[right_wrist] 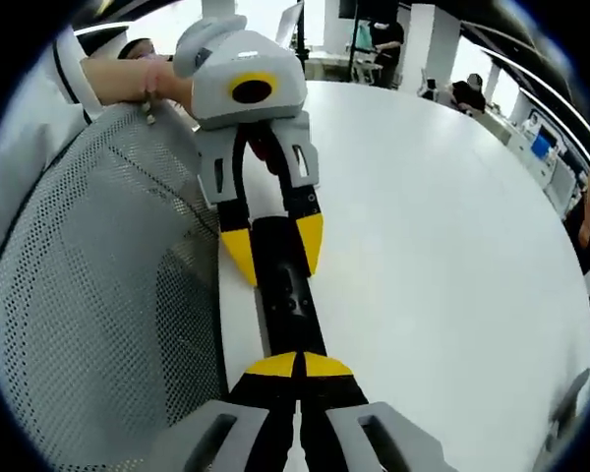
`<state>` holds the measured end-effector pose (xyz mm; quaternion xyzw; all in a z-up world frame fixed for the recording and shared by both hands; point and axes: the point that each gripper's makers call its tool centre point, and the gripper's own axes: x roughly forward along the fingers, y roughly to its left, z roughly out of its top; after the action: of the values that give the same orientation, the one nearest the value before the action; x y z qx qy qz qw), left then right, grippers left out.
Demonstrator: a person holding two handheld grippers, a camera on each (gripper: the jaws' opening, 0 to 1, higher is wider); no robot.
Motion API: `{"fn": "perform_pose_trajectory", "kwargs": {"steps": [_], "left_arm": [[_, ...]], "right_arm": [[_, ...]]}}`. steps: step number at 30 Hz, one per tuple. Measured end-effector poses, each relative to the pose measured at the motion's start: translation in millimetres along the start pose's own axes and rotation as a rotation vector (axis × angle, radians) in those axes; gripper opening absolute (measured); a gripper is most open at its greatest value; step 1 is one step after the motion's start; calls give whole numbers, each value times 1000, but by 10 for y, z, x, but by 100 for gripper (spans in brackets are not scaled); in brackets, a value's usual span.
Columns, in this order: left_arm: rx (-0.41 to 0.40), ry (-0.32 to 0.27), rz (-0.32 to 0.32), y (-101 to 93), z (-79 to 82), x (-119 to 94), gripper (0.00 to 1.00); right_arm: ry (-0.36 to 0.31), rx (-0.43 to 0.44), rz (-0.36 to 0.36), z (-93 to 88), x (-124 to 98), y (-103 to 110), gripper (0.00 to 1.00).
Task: Press the specified remote control buttons in sequence, fully releasing each button before pressing the next.
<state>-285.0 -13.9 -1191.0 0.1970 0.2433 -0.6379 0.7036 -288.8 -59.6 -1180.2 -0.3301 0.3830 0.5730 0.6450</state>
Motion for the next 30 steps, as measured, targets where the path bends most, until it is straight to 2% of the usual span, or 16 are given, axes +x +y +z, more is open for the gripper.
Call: {"fn": "perform_pose_trajectory", "kwargs": {"steps": [8,17,19,22,27,30], "left_arm": [[-2,-2,1,-4,3,2,24],[-4,-2,-1,-3,-1,8,24],[-2,-1,-2,-4,-1,9,24],[1,-1,-1,-5,0,10,24],[-2,-4,-2,-9,5,9,24],[0,-3,-3,-9,3,9,24]], "right_arm": [[15,-16,2,13,30,-25,0],[53,-81,-17,10,44,-13,0],[44,-70,-16,7,37,-23,0],[16,7,3,12,24,-17,0],[23,-32,-2,-7,-14,-21,4],[5,-17,4,31,-30,-32,8]]}}
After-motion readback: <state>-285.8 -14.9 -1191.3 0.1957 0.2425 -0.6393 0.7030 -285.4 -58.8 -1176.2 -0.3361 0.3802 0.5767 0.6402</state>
